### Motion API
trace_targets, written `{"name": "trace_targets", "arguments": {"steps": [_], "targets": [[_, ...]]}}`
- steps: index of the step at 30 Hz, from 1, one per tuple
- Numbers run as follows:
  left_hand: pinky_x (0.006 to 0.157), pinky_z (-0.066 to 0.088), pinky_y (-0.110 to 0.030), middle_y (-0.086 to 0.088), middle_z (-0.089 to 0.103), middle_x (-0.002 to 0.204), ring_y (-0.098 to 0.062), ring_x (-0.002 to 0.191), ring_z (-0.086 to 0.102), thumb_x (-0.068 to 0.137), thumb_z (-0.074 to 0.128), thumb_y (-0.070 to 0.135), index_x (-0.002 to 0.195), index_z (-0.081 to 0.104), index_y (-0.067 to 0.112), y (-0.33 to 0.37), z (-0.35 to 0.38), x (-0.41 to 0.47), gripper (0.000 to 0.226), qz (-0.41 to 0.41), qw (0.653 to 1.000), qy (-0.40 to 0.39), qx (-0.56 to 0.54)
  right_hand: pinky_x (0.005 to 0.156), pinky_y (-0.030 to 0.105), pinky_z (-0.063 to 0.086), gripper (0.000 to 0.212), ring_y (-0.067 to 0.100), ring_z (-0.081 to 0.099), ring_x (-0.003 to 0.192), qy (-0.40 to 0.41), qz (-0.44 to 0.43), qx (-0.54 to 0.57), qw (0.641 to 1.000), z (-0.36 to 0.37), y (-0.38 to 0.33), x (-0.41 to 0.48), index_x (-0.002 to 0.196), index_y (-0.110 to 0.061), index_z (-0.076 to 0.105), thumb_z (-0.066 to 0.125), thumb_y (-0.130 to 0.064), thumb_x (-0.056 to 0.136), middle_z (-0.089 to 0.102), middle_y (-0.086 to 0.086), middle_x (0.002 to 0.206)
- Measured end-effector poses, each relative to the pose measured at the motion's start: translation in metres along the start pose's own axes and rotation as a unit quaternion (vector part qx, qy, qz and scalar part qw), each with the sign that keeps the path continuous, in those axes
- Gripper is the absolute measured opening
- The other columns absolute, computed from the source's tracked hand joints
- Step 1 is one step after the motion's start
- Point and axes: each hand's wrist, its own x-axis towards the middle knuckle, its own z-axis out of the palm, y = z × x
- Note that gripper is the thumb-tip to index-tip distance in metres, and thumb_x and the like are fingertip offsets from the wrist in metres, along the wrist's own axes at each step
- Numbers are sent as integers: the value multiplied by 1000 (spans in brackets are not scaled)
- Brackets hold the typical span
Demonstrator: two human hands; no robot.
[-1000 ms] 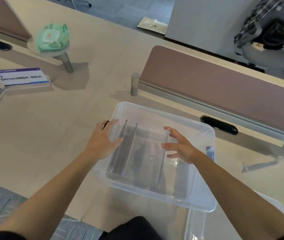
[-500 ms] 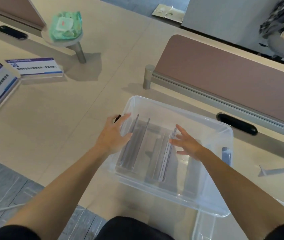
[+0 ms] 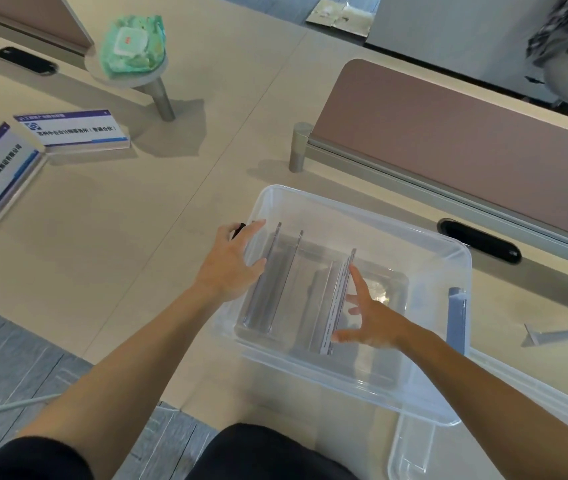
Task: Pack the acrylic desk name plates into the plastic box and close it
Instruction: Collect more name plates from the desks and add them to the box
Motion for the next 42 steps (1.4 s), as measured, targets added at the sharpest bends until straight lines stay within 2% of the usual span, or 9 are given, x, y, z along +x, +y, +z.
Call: {"name": "trace_targets", "arguments": {"steps": [3, 7, 11, 14, 24, 31, 42], "targets": [[90, 44, -28, 8, 24, 143, -15, 111, 51, 89, 62, 33, 142, 27, 53, 0, 0, 0, 67, -3, 1000, 2, 4, 108, 42, 47, 134, 27, 52, 133, -1, -12, -1, 1000, 3, 0, 5, 133, -60, -33, 84, -53, 69, 29, 6, 162], [87, 46, -28, 9, 25, 142, -13, 102, 53, 89, 62, 33, 142, 27, 54, -1, 0, 0, 67, -3, 1000, 3, 9, 106, 41, 48, 133, 25, 56, 128, 2, -22, -5, 1000, 10, -6, 14, 130, -63, -35, 83, -55, 67, 32, 6, 161], [83, 45, -27, 8, 25, 143, -14, 101, 53, 89, 62, 32, 142, 27, 53, -1, 1, 1, 67, -2, 1000, 7, 17, 106, 45, 48, 135, 26, 55, 130, 3, -27, -1, 1000, 17, -13, 21, 133, -63, -35, 82, -60, 65, 31, 5, 161], [85, 44, -27, 6, 27, 142, -15, 104, 52, 88, 62, 30, 142, 29, 52, -2, 1, 2, 67, 2, 1000, 12, 12, 109, 50, 45, 131, 31, 51, 134, 7, -33, 15, 999, 22, -18, 24, 127, -70, -34, 78, -68, 58, 28, 5, 163], [87, 48, -29, 8, 27, 141, -13, 102, 53, 88, 61, 31, 142, 28, 53, -2, 0, 1, 67, 1, 1000, 11, 15, 108, 47, 46, 135, 32, 50, 135, 2, -21, 27, 999, 31, -38, 37, 140, -57, -32, 84, -51, 71, 29, 6, 162], [83, 44, -26, 8, 27, 142, -12, 100, 54, 88, 60, 31, 142, 29, 52, -1, 1, 1, 66, -4, 1000, 10, 20, 106, 46, 47, 135, 32, 51, 134, 6, -26, 21, 999, 31, -42, 40, 140, -57, -32, 83, -53, 70, 29, 6, 162], [83, 45, -27, 7, 27, 142, -14, 96, 53, 89, 60, 30, 142, 29, 52, 1, -1, 0, 66, -3, 1000, 6, 25, 107, 52, 46, 128, 35, 48, 136, 11, -41, 56, 998, 31, -38, 43, 139, -62, -27, 79, -60, 68, 26, 6, 163]]}}
